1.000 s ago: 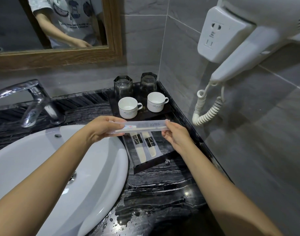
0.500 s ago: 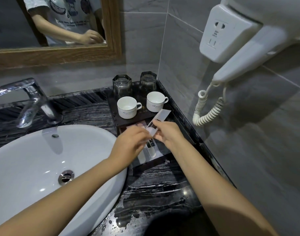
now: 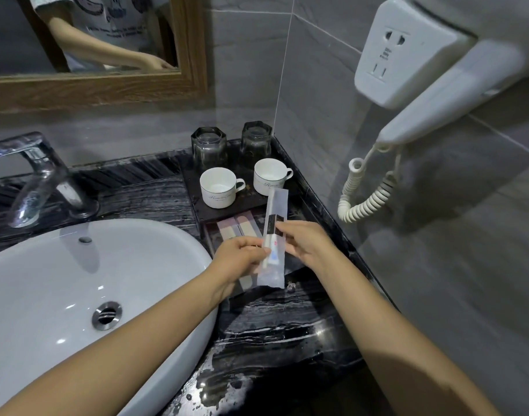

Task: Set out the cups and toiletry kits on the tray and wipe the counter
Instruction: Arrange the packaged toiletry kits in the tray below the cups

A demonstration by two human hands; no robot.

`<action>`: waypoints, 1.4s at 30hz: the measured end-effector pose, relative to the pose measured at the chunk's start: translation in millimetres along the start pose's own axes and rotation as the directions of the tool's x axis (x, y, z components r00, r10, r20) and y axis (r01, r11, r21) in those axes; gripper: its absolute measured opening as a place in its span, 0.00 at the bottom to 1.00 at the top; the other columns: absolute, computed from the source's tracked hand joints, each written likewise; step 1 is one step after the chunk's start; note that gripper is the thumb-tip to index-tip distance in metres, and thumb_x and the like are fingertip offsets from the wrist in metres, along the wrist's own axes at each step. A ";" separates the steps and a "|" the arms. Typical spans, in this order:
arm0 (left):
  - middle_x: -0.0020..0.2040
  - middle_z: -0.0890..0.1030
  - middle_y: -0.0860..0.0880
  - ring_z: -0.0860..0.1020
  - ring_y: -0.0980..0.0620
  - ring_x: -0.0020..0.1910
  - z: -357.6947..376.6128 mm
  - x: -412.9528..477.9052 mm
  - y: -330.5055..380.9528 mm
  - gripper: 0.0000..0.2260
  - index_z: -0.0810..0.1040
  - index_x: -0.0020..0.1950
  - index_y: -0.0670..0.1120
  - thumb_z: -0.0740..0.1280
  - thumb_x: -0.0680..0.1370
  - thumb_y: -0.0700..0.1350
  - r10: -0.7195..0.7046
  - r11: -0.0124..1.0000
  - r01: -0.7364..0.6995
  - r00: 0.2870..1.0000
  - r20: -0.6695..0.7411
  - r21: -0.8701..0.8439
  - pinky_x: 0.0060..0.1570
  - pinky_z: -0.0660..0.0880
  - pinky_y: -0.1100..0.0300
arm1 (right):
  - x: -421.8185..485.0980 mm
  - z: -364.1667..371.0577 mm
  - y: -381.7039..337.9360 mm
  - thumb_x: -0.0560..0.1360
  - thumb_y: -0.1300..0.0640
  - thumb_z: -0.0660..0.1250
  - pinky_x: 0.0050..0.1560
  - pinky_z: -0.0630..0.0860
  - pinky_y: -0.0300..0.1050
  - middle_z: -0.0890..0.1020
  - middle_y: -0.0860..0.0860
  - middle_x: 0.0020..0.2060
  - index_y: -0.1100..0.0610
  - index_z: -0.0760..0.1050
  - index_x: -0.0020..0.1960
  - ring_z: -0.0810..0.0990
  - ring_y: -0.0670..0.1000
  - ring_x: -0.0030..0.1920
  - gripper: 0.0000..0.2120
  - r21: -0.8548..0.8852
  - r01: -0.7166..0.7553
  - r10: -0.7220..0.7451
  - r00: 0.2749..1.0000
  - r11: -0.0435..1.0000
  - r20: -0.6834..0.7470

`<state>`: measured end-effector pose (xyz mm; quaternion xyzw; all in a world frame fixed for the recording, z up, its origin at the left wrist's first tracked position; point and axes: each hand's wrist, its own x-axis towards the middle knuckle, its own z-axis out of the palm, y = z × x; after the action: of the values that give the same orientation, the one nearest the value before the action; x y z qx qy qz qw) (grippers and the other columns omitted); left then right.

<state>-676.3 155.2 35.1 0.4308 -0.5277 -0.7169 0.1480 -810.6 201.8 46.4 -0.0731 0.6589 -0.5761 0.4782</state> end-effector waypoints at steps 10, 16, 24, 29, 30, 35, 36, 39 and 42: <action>0.33 0.83 0.50 0.80 0.58 0.27 3.5 8.1 -6.0 0.06 0.79 0.44 0.43 0.69 0.72 0.33 -0.081 0.992 0.085 0.996 0.046 -0.098 0.29 0.78 0.67 | -1.9 -19.5 4.8 0.75 0.68 0.66 0.37 0.81 0.39 0.79 0.54 0.35 0.60 0.75 0.40 0.80 0.46 0.33 0.06 -0.125 0.070 -0.081 0.993 0.990 -0.088; 0.28 0.83 0.53 0.80 0.60 0.26 -6.1 11.6 -10.2 0.08 0.79 0.47 0.42 0.69 0.71 0.32 -0.089 0.986 0.096 0.995 0.053 -0.135 0.26 0.76 0.69 | -2.7 -12.4 10.6 0.75 0.64 0.66 0.41 0.82 0.40 0.81 0.52 0.36 0.61 0.78 0.46 0.81 0.44 0.33 0.02 -0.175 0.059 -0.061 0.998 0.983 -0.005; 0.42 0.83 0.44 0.82 0.50 0.40 -16.9 13.9 -12.4 0.11 0.79 0.54 0.39 0.70 0.72 0.37 0.033 0.998 -0.034 0.999 0.035 0.048 0.47 0.81 0.59 | -0.4 -22.0 5.7 0.75 0.67 0.65 0.22 0.72 0.34 0.77 0.53 0.31 0.59 0.75 0.40 0.76 0.44 0.23 0.06 -0.242 0.013 -0.033 0.996 0.970 -0.080; 0.54 0.81 0.49 0.77 0.49 0.54 -47.6 36.7 3.8 0.14 0.77 0.60 0.44 0.66 0.75 0.41 0.587 0.570 -0.334 0.805 -0.088 0.751 0.54 0.72 0.57 | 13.0 -29.1 1.1 0.72 0.68 0.68 0.32 0.71 0.43 0.75 0.56 0.31 0.61 0.76 0.37 0.71 0.51 0.30 0.07 -0.375 -0.067 0.021 0.992 0.924 -0.127; 0.56 0.80 0.46 0.75 0.45 0.56 -53.4 42.2 4.5 0.14 0.76 0.60 0.43 0.65 0.75 0.40 0.632 0.469 -0.334 0.774 -0.046 0.818 0.56 0.71 0.54 | 17.6 -28.0 0.4 0.72 0.68 0.68 0.33 0.72 0.43 0.75 0.56 0.31 0.61 0.76 0.37 0.72 0.51 0.31 0.06 -0.396 -0.094 0.042 0.990 0.914 -0.138; 0.60 0.77 0.38 0.72 0.38 0.61 -71.6 58.5 -13.3 0.17 0.74 0.63 0.37 0.65 0.75 0.39 0.641 0.257 -0.269 0.766 0.045 0.928 0.59 0.71 0.50 | 44.1 -15.1 -4.4 0.71 0.67 0.69 0.35 0.73 0.44 0.75 0.56 0.33 0.62 0.78 0.40 0.72 0.50 0.32 0.02 -0.496 -0.159 0.106 0.985 0.853 -0.133; 0.60 0.77 0.38 0.73 0.38 0.60 -72.6 59.6 -16.9 0.17 0.74 0.63 0.36 0.66 0.74 0.39 0.644 0.239 -0.268 0.763 0.054 0.933 0.59 0.72 0.49 | 48.0 -11.8 -5.6 0.72 0.67 0.69 0.34 0.73 0.43 0.75 0.55 0.32 0.62 0.78 0.42 0.72 0.49 0.31 0.01 -0.516 -0.156 0.107 0.986 0.842 -0.125; 0.59 0.77 0.36 0.74 0.36 0.59 -73.7 62.5 -22.8 0.18 0.73 0.62 0.33 0.67 0.73 0.38 0.648 0.183 -0.270 0.756 0.091 0.945 0.58 0.73 0.48 | 60.7 -3.0 -4.5 0.73 0.67 0.68 0.33 0.72 0.41 0.75 0.54 0.31 0.62 0.79 0.46 0.72 0.48 0.30 0.03 -0.560 -0.141 0.098 0.989 0.817 -0.106; 0.56 0.77 0.34 0.76 0.35 0.56 -73.4 65.4 -24.3 0.19 0.74 0.59 0.31 0.70 0.71 0.38 0.665 0.152 -0.257 0.741 0.094 0.954 0.56 0.75 0.48 | 74.7 1.2 0.9 0.72 0.67 0.69 0.40 0.77 0.46 0.76 0.55 0.33 0.66 0.79 0.47 0.75 0.50 0.34 0.05 -0.575 -0.127 0.082 0.991 0.808 -0.103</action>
<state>-651.9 75.1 -21.9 0.3653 -0.9071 -0.1043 0.1812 -849.1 152.9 5.0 -0.1580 0.8231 -0.3227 0.4397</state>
